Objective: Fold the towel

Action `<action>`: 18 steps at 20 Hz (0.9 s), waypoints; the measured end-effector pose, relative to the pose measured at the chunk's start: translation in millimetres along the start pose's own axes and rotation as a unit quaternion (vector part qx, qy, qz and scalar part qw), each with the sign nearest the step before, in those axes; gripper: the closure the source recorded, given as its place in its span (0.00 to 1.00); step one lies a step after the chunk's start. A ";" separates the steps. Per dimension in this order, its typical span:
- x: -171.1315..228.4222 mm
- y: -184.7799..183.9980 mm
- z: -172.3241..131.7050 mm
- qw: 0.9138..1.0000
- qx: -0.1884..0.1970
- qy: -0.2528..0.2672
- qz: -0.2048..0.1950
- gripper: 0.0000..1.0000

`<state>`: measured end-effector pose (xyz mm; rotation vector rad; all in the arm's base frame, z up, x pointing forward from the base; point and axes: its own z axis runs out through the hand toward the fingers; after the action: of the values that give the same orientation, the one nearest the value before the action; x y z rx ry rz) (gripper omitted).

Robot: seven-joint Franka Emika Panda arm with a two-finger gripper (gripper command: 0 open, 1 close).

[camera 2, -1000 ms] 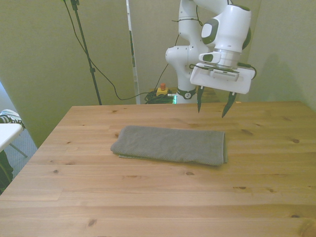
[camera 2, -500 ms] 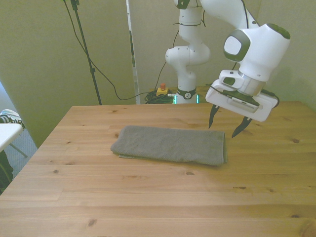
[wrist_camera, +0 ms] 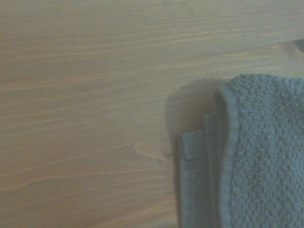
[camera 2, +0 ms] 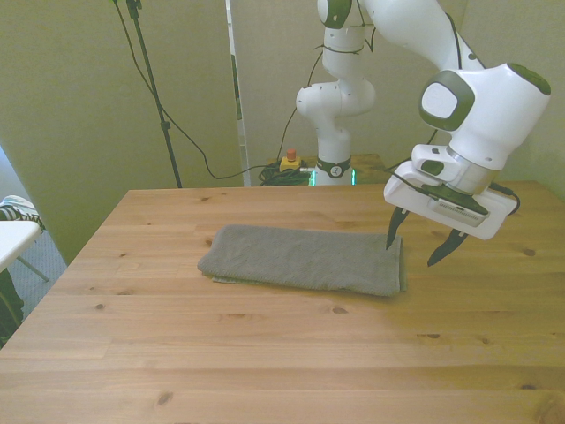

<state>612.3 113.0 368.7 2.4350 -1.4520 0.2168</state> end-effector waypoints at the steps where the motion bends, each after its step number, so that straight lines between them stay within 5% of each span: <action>1: 0.2 -2.4 2.9 1.000 -0.002 0.000 -0.001 0.00; 18: 26.8 4.6 26.7 1.000 -0.025 0.016 -0.005 0.00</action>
<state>620.5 79.9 351.7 2.3877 -1.4133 0.2137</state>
